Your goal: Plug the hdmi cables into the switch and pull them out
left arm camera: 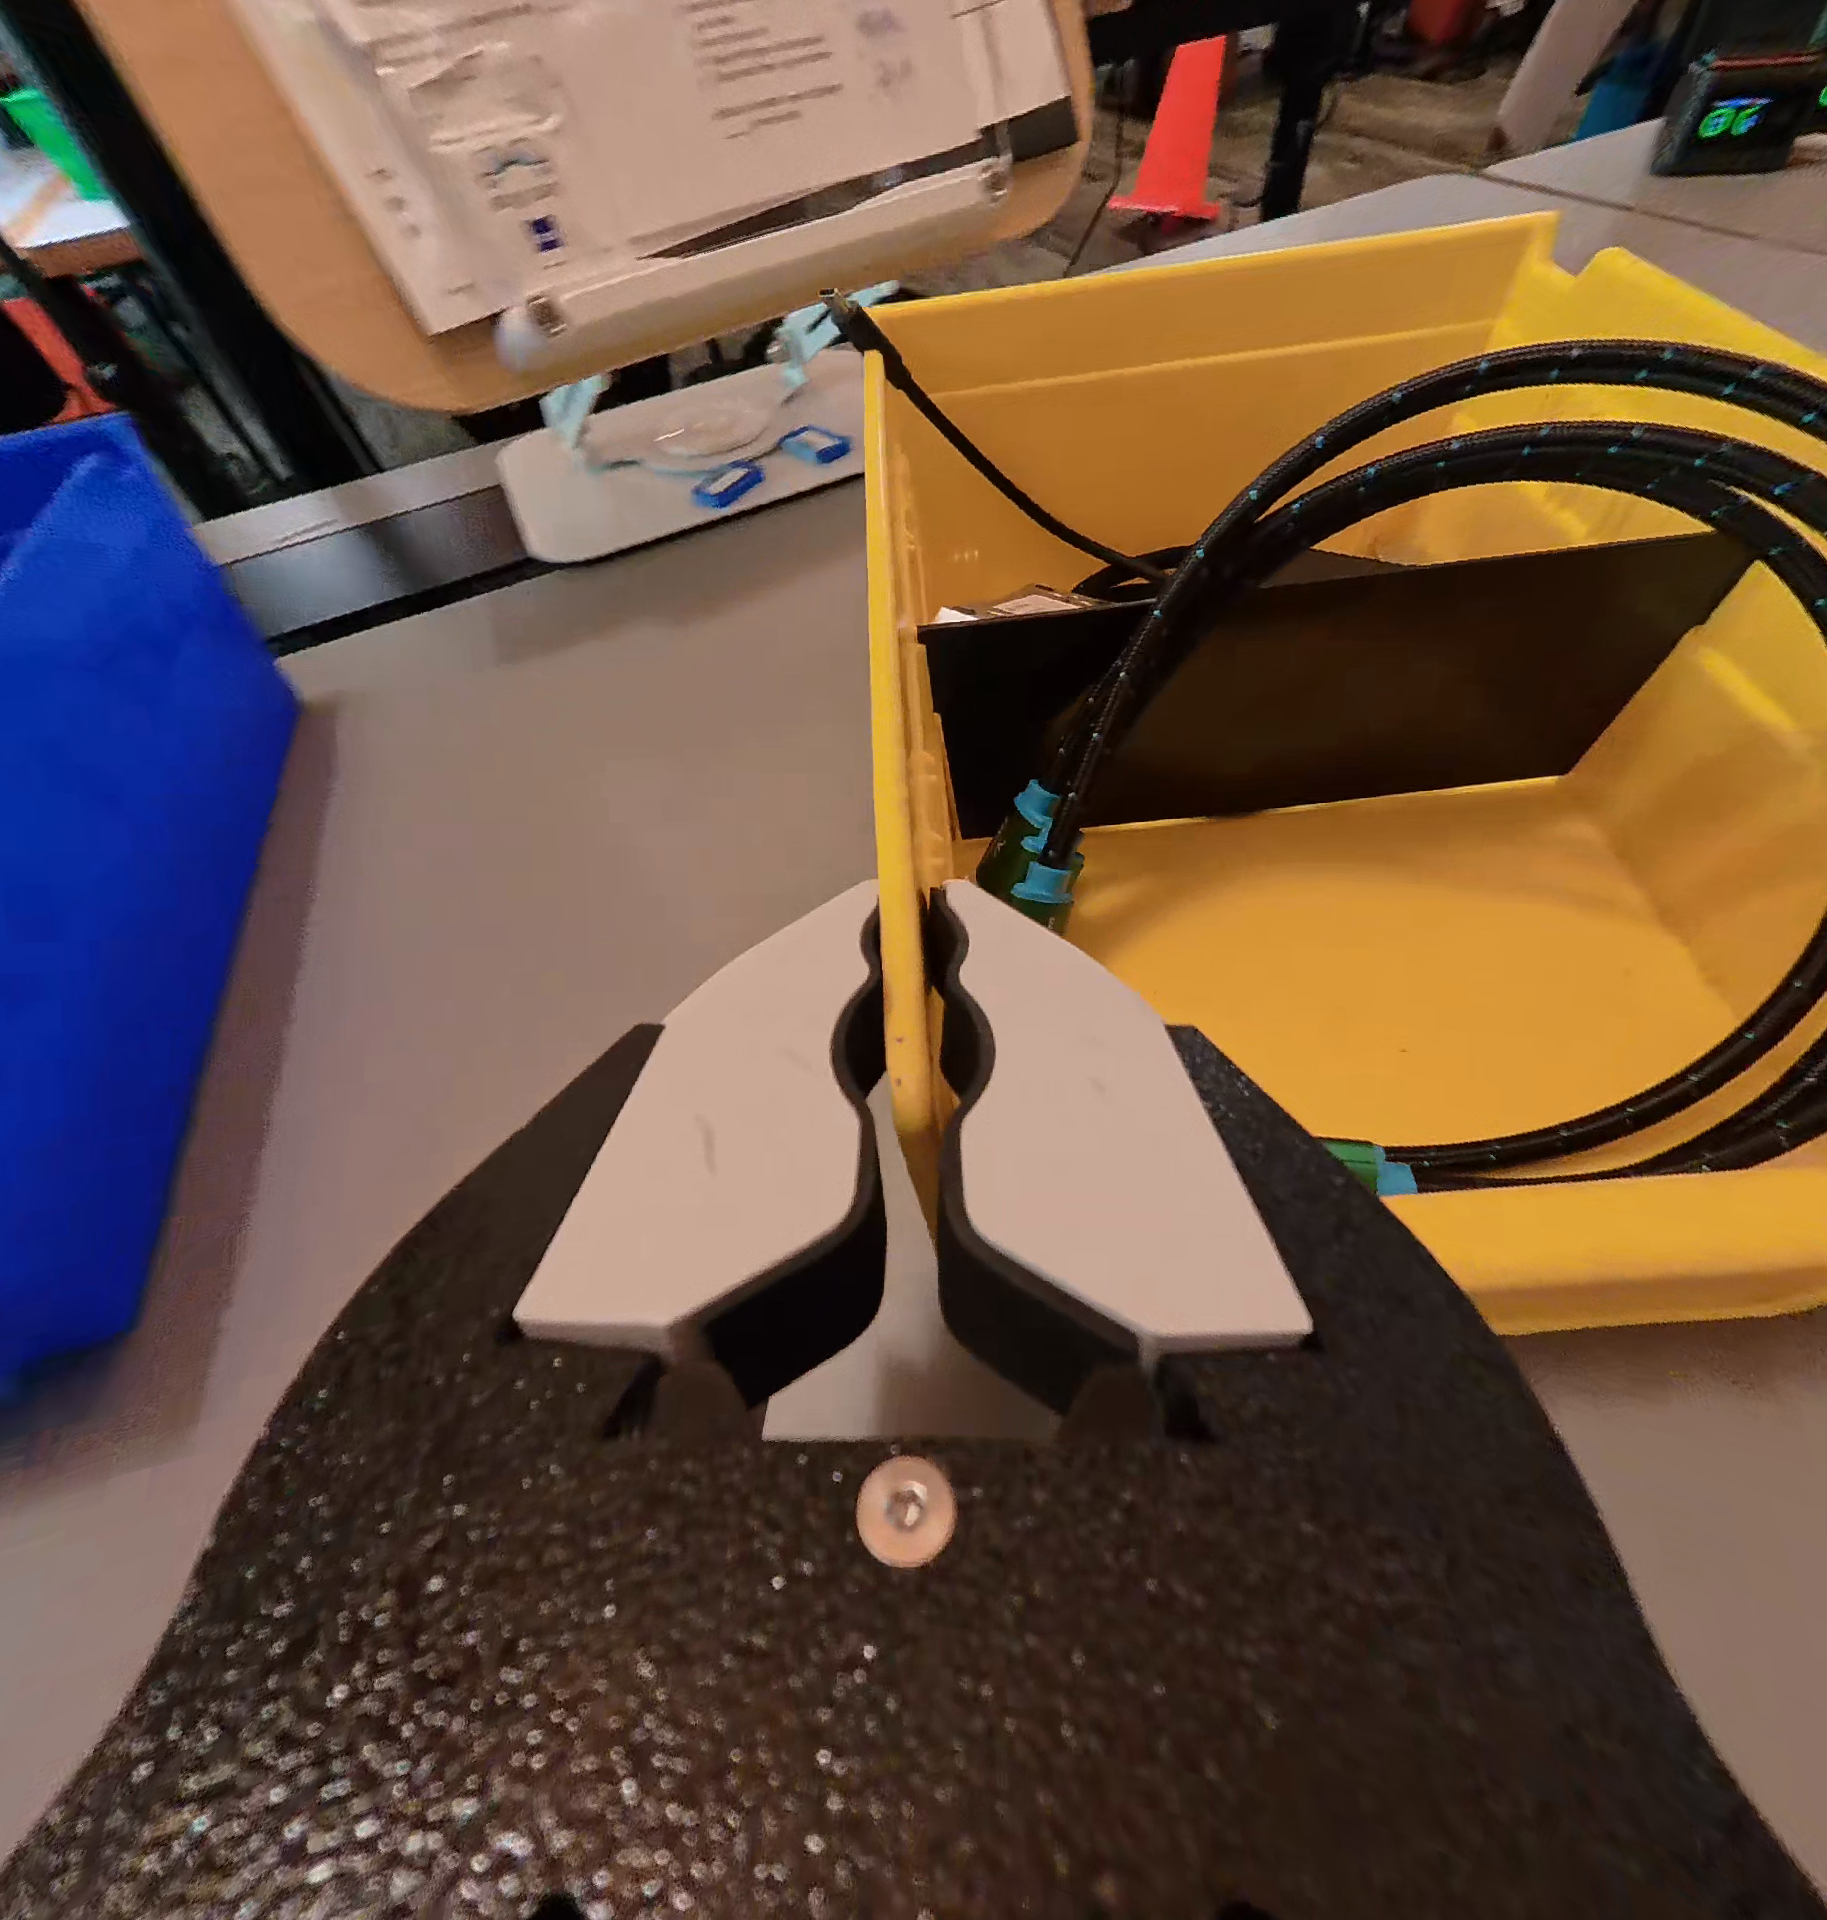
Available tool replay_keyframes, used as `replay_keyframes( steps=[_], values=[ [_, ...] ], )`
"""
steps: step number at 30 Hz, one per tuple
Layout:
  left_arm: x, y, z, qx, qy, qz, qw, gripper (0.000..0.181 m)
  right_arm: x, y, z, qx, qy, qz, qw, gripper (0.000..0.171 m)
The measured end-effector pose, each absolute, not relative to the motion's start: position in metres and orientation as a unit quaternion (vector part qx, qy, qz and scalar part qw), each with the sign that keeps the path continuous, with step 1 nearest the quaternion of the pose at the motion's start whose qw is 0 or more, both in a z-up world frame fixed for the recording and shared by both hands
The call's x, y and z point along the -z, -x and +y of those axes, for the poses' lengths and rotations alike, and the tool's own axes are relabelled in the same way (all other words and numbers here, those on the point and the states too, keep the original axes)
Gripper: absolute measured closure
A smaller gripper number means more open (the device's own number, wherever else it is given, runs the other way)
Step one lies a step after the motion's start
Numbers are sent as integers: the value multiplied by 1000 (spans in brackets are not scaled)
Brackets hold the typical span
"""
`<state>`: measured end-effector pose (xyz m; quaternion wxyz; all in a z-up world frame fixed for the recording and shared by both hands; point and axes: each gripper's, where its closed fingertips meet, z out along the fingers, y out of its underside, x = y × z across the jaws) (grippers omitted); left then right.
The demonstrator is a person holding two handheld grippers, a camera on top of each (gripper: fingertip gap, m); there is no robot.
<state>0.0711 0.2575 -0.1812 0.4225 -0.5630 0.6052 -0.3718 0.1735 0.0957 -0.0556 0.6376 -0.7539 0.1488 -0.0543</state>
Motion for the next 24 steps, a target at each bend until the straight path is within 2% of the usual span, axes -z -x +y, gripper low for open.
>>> replay_keyframes(
  steps=[3, 5, 9, 13, 16, 19, 20, 24],
  values=[
    [181, -46, 284, 360, 579, 589, 434, 176, 26, -142, 193, -62, 761, 90, 640, 96],
    [181, -33, 298, 361, 590, 576, 436, 177, 20, -125, 261, -152, 780, 66, 603, 93],
    [179, -20, 311, 387, 609, 538, 437, 177, 52, -119, 386, -272, 815, 161, 486, 86],
    [179, -10, 317, 386, 612, 527, 445, 177, 123, -141, 463, -198, 855, 262, 401, 84],
    [178, -6, 319, 391, 611, 524, 446, 177, 159, -160, 491, -158, 856, 330, 366, 109],
    [178, -5, 320, 386, 608, 532, 446, 177, 176, -158, 513, -165, 841, 369, 359, 118],
    [178, -5, 321, 385, 608, 531, 447, 177, 184, -158, 517, -147, 843, 381, 350, 103],
    [178, -6, 323, 386, 606, 532, 447, 177, 218, -149, 529, -120, 866, 375, 309, 94]
  ],
)
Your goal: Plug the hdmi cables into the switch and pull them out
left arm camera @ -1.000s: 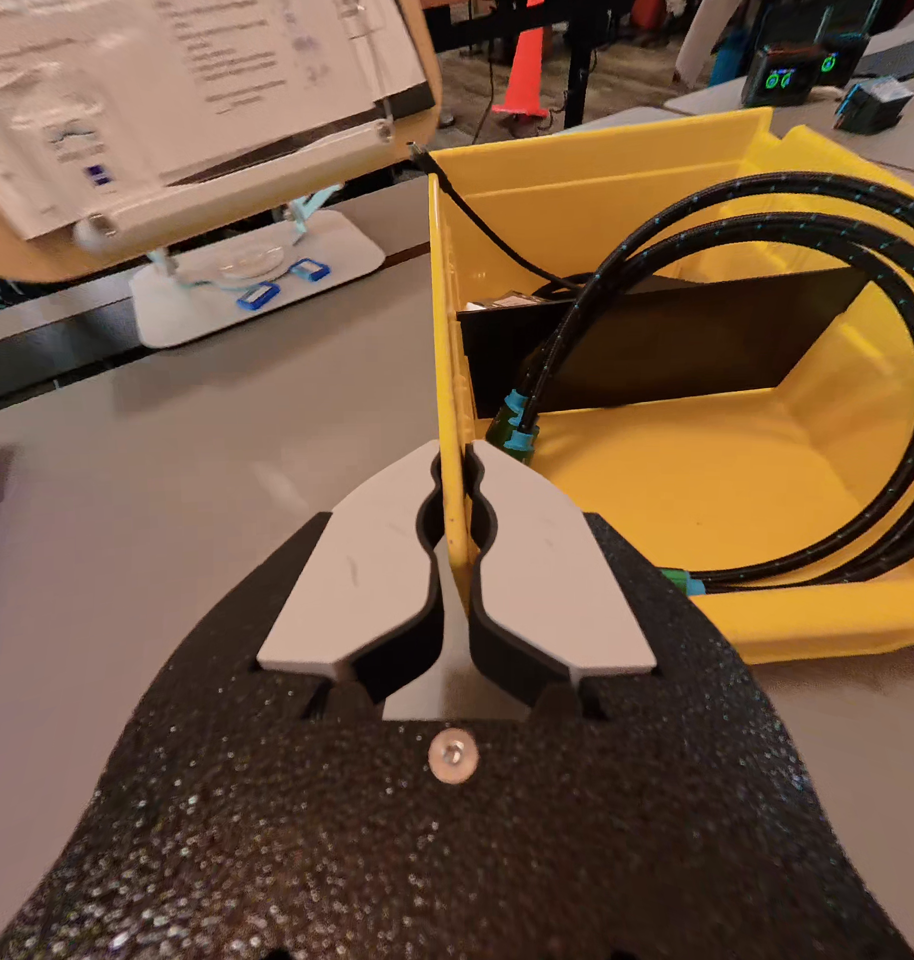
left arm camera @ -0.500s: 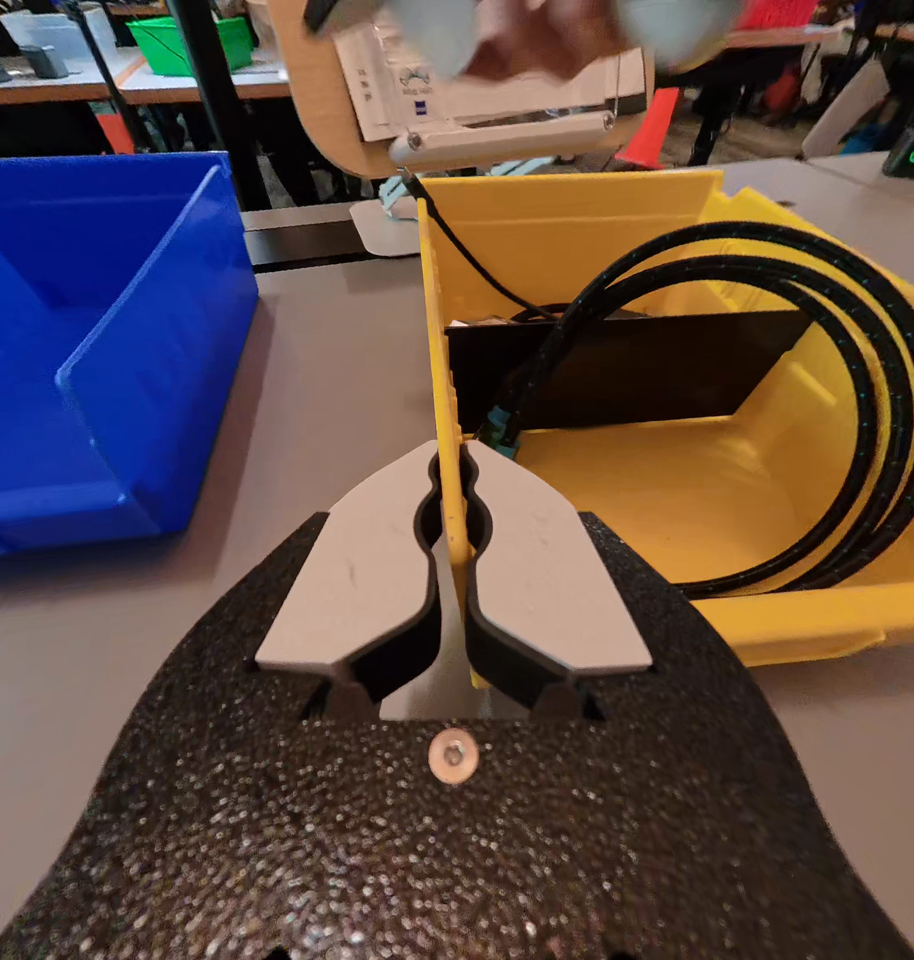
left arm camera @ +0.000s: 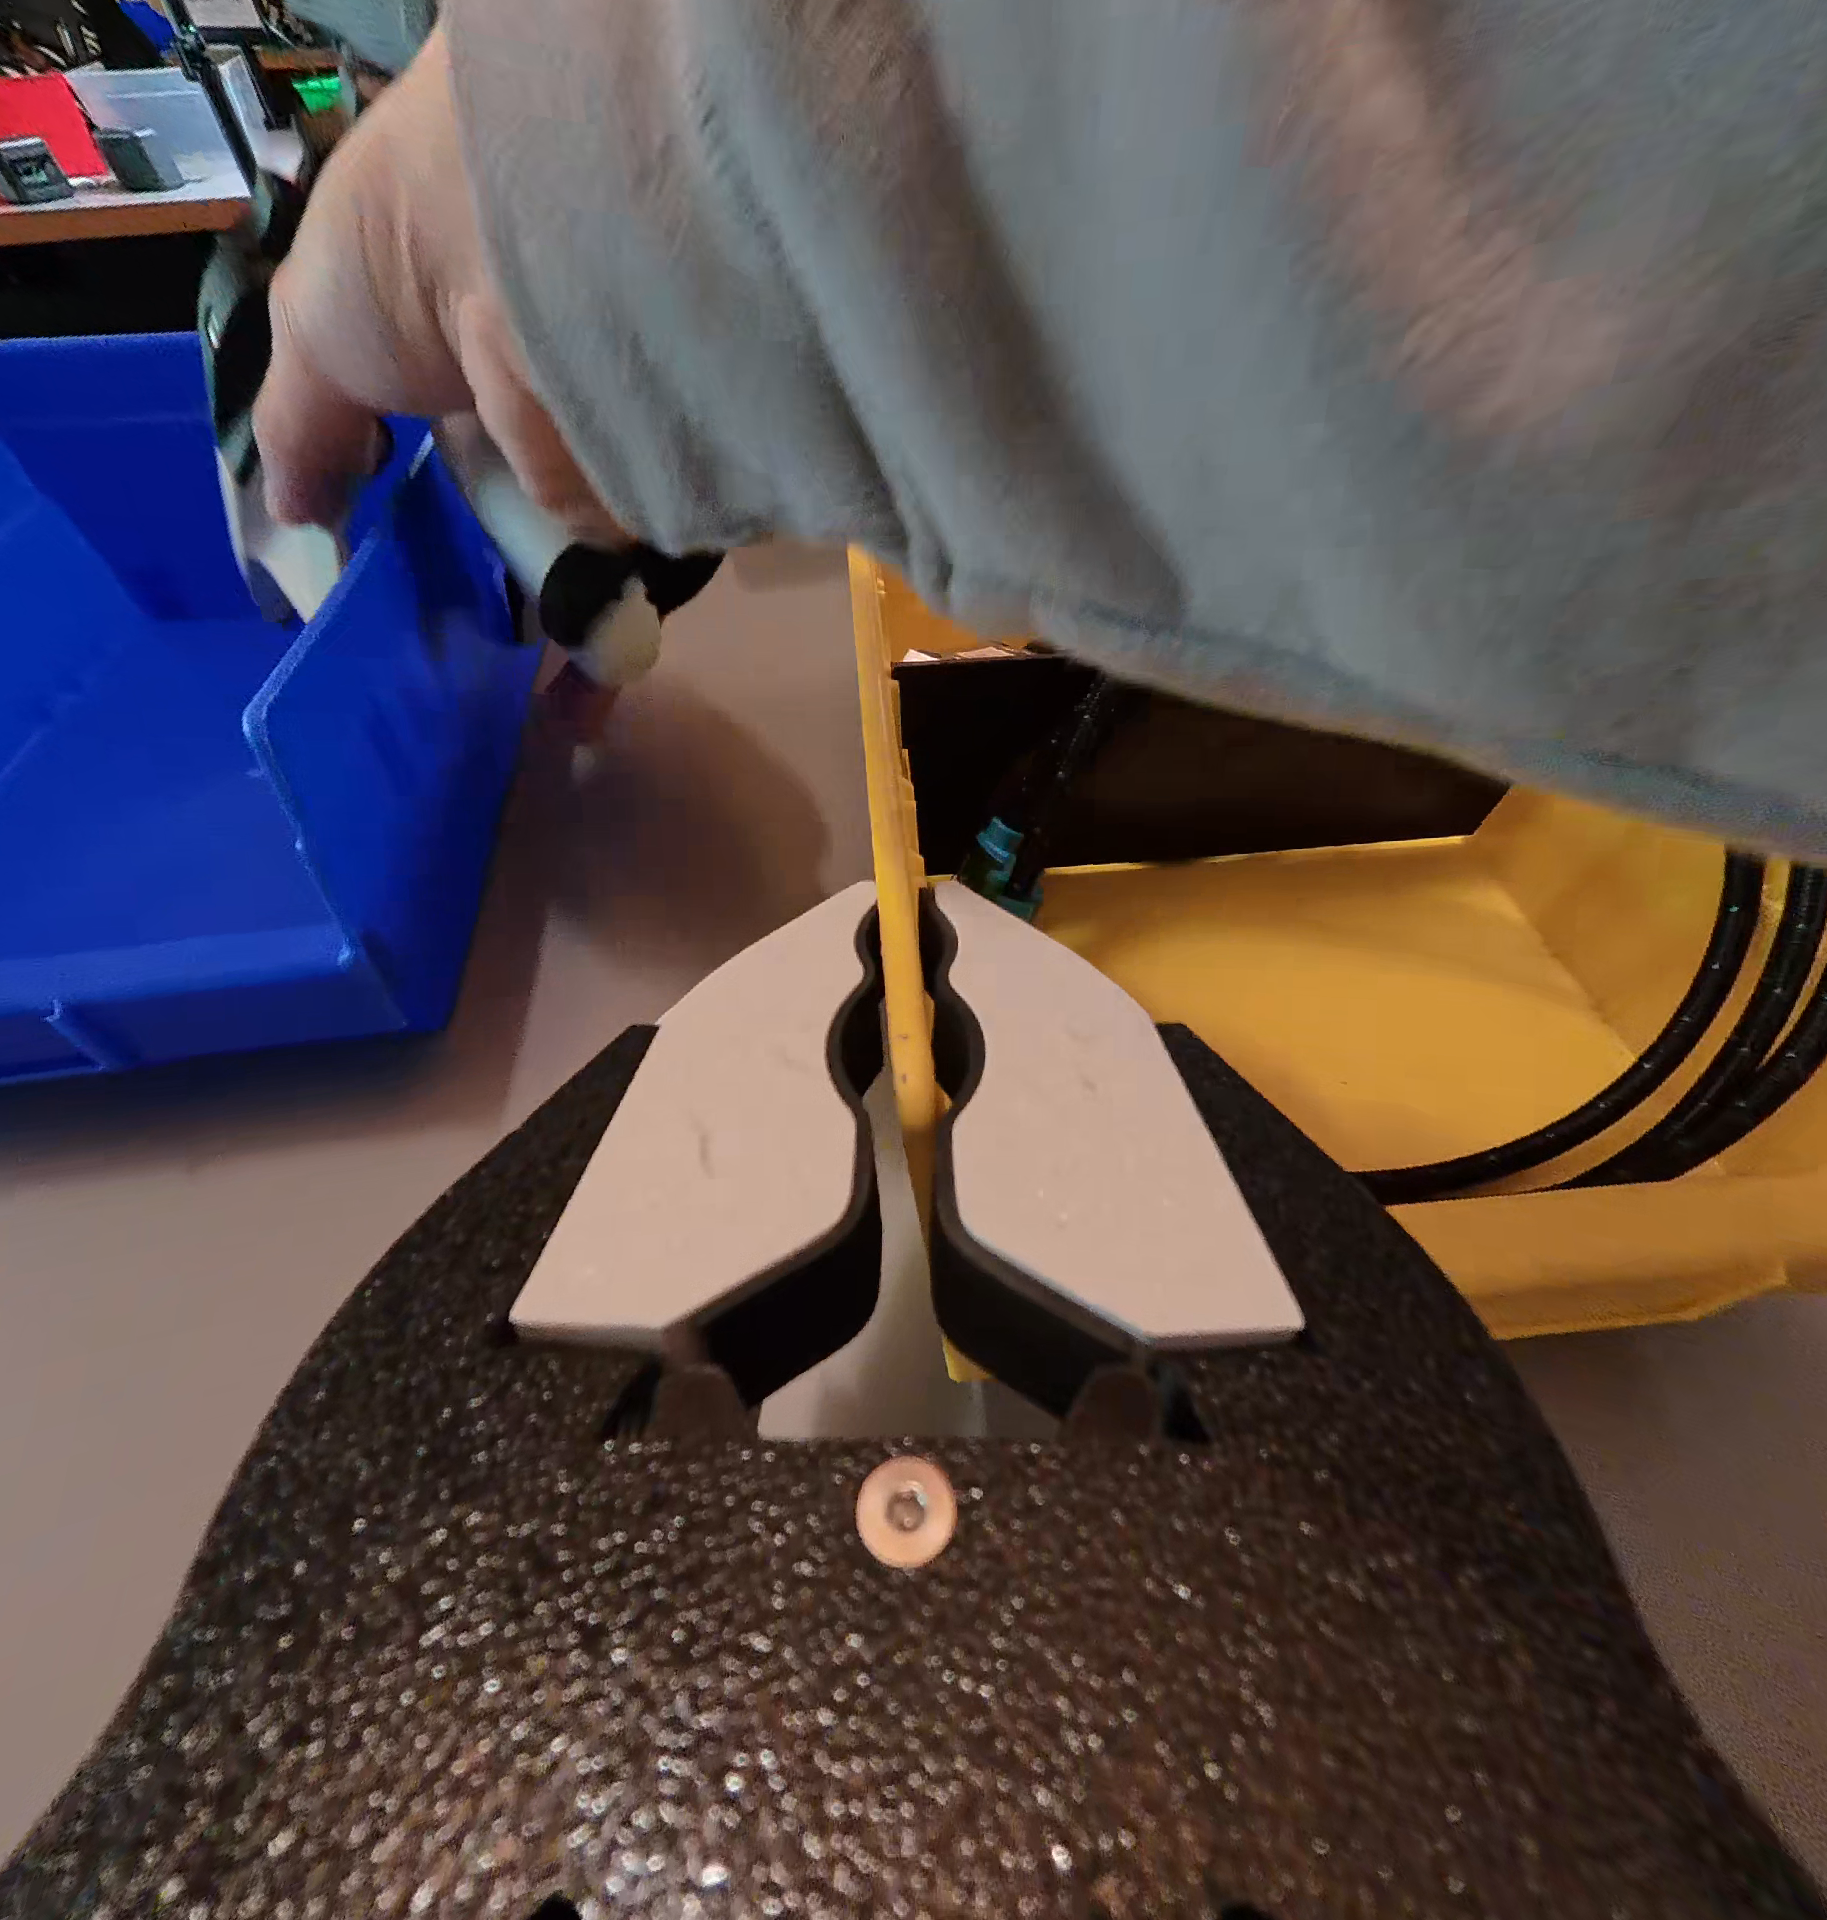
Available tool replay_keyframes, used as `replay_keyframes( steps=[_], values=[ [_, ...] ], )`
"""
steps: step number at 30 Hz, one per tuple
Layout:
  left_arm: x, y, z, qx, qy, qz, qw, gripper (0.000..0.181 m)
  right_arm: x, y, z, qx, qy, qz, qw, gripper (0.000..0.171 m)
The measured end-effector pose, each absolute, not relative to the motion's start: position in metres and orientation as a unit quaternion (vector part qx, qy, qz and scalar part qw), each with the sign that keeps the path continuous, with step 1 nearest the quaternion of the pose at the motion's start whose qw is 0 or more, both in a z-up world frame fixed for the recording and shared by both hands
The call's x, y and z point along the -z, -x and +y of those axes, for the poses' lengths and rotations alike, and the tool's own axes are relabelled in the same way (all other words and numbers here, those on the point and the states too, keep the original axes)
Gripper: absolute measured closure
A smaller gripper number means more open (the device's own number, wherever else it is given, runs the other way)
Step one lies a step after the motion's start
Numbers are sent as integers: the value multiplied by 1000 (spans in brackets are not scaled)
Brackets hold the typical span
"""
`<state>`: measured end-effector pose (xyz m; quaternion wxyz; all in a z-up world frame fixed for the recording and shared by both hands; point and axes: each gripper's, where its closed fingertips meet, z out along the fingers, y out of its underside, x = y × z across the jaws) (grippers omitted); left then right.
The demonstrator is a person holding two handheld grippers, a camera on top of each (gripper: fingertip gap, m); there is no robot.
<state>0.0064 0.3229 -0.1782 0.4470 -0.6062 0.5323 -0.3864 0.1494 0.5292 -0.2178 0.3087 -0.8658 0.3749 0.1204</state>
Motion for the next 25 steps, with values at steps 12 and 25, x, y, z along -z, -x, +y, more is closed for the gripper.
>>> replay_keyframes(
  steps=[12, 25],
  values=[
    [178, 9, 349, 351, 600, 544, 470, 176, 153, -183, 541, -27, 900, 259, 349, 131],
    [178, 52, 471, 350, 653, 469, 481, 177, 2, -280, 222, 21, 846, 168, 506, 134]
  ],
)
